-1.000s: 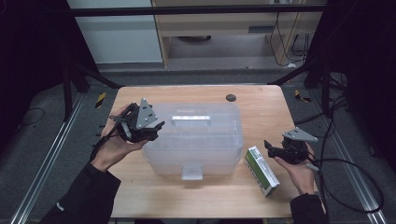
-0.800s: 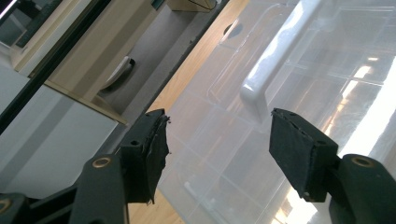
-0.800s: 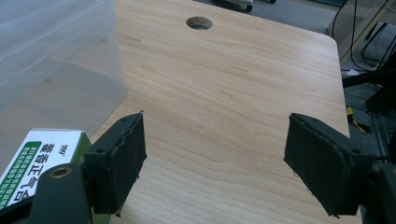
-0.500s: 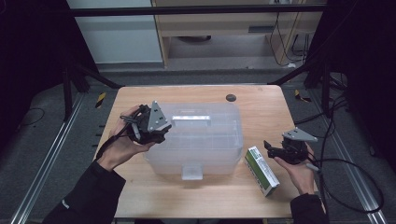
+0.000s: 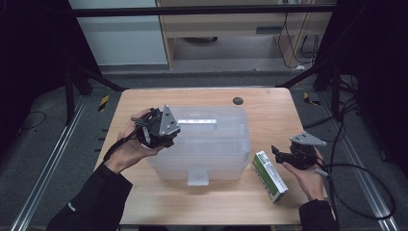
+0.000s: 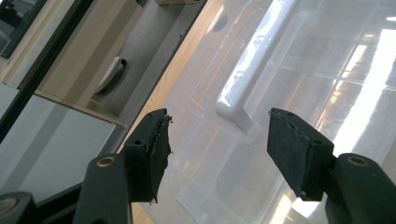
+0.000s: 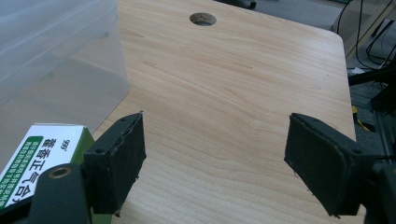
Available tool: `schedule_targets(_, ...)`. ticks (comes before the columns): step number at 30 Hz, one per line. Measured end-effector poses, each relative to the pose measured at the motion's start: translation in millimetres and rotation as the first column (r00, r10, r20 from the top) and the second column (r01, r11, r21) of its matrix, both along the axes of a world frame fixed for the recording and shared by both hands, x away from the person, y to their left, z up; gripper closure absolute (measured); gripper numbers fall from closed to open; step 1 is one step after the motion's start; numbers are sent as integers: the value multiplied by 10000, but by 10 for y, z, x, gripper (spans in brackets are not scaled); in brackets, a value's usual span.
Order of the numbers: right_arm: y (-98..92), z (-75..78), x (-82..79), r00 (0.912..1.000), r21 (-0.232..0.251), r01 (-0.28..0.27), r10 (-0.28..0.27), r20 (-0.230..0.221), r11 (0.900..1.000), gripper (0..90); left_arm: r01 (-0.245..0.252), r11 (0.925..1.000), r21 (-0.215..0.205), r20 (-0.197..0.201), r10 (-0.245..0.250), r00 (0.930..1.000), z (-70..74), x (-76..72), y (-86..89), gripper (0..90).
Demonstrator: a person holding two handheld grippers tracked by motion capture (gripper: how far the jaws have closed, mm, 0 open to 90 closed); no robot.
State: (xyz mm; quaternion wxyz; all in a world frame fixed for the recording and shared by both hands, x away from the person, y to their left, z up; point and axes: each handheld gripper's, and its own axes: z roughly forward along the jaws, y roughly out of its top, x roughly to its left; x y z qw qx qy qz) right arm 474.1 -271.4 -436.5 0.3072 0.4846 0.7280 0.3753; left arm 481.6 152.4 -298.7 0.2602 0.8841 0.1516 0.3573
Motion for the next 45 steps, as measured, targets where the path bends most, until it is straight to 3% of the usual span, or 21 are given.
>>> schedule_targets(17,-1,11,-3,10000,19,-9,9,-39,10000,210,576,9963,641,157,-587,9982,-31,89,-171,429)
schedule_targets(22,11,-3,-1,9999,-56,-76,75,-124,10000,211,710,9920,1043,183,-733,9971,-52,98,-206,450)
schedule_targets(32,19,-8,5,9997,-80,-157,156,-184,9998,214,935,9862,1366,280,-982,9948,-19,103,-274,481)
schedule_targets(35,19,-10,6,9997,-114,-155,153,-178,9998,213,945,9807,1714,341,-1018,9942,-11,108,-303,486)
schedule_targets(45,23,-4,-1,9997,-106,-183,182,-148,9998,213,1130,9741,1958,373,-1226,9918,7,109,-372,512)
